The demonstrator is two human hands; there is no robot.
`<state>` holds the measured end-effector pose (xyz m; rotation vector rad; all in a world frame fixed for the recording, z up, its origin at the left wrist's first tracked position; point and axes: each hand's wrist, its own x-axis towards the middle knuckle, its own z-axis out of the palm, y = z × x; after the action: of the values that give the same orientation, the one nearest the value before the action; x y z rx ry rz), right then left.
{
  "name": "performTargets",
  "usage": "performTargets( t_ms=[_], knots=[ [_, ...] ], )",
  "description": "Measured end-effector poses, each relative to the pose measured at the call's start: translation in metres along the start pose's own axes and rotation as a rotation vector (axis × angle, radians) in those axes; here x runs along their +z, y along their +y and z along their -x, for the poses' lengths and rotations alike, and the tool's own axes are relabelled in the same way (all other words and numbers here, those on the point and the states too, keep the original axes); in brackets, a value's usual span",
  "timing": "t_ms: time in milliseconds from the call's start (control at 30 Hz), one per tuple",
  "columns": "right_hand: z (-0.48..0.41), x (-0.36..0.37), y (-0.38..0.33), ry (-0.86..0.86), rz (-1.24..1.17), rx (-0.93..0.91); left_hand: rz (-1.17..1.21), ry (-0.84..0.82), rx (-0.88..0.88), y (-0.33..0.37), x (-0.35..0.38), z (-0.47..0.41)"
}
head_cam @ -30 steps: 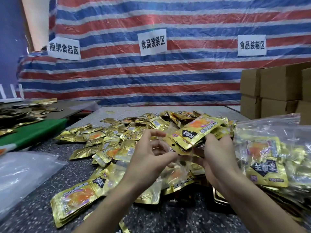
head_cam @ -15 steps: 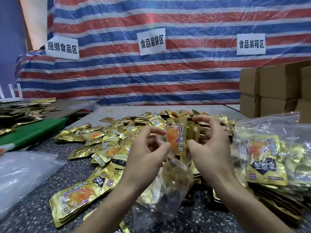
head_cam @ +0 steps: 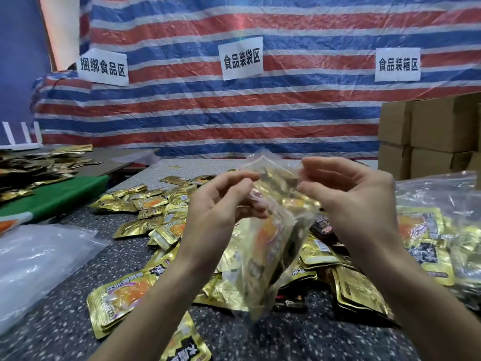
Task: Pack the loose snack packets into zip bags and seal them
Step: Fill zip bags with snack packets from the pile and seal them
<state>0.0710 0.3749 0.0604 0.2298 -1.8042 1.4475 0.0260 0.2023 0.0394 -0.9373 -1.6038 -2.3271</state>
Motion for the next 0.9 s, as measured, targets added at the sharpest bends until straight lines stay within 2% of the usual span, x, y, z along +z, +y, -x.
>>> performTargets(
  t_ms=[133,200,267,333,433,533,633,733,800,900],
  knots=[
    [-0.004,0.000,-0.007,0.132,-0.337,0.118,0.275,-0.249,0.029,0.009,-0.006,-0.002],
    [-0.008,-0.004,-0.009,0.160,-0.479,0.196,0.280,-0.261,0.066,0.009,-0.012,-0.003],
    [-0.011,-0.010,-0.009,0.137,-0.507,0.223,0.072,-0.091,0.076,0.003,-0.022,-0.008],
    [-0.012,-0.014,-0.005,0.078,-0.475,0.256,-0.347,-0.012,0.045,-0.006,-0.034,-0.015],
    [-0.010,-0.014,0.006,-0.008,-0.472,0.371,-1.062,-0.229,-0.077,-0.028,-0.052,-0.020],
    [-0.005,-0.014,0.018,-0.035,-0.395,0.415,-1.305,-0.414,-0.326,-0.050,-0.055,-0.012],
    [-0.001,-0.019,0.024,-0.077,-0.375,0.392,-1.437,-0.427,-0.394,-0.062,-0.051,-0.009],
    [0.000,-0.025,0.023,-0.157,-0.379,0.353,-1.412,-0.348,-0.431,-0.067,-0.048,-0.010],
    [0.001,-0.029,0.025,-0.194,-0.347,0.351,-1.243,-0.264,-0.507,-0.066,-0.045,-0.010],
    [0.002,-0.035,0.029,-0.230,-0.259,0.343,-1.036,-0.170,-0.519,-0.063,-0.043,-0.011]
  ],
)
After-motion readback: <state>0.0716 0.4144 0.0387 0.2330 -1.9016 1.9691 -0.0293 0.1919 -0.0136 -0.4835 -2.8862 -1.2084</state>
